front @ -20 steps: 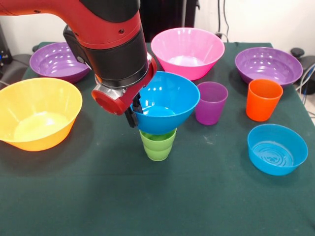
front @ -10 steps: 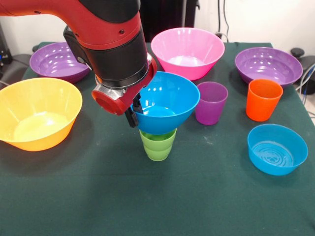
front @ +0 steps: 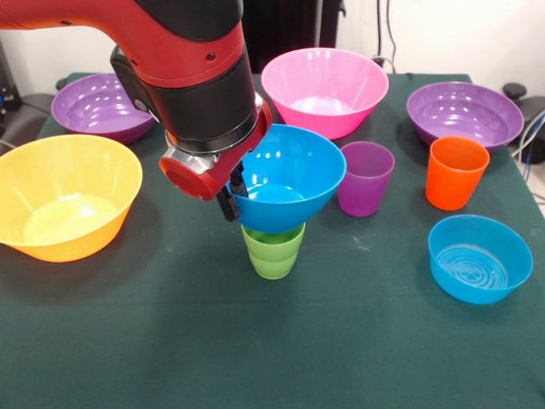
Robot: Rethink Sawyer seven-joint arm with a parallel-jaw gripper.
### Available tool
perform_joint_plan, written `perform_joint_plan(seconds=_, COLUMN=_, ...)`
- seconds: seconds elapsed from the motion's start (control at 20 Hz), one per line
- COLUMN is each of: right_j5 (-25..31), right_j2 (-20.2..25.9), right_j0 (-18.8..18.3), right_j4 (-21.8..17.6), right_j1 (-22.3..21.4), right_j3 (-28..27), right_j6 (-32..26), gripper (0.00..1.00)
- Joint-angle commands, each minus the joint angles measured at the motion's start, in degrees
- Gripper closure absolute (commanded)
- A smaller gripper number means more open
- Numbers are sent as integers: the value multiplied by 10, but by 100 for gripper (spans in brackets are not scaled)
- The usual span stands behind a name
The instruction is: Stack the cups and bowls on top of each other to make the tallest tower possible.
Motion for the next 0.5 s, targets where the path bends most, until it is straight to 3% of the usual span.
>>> perform_joint_plan(seconds=0.05, right_j5=-40, right_j2=25, right_j0=9, right_j4=-20, right_j1=20, right_j3=16, right_j6=-52, gripper=100)
perform_joint_plan(seconds=0.5, right_j5=-45, right_j2=24, right_j0=10, right_j4=-20, right_j1=22, right_j3=16, right_j6=-53, gripper=100)
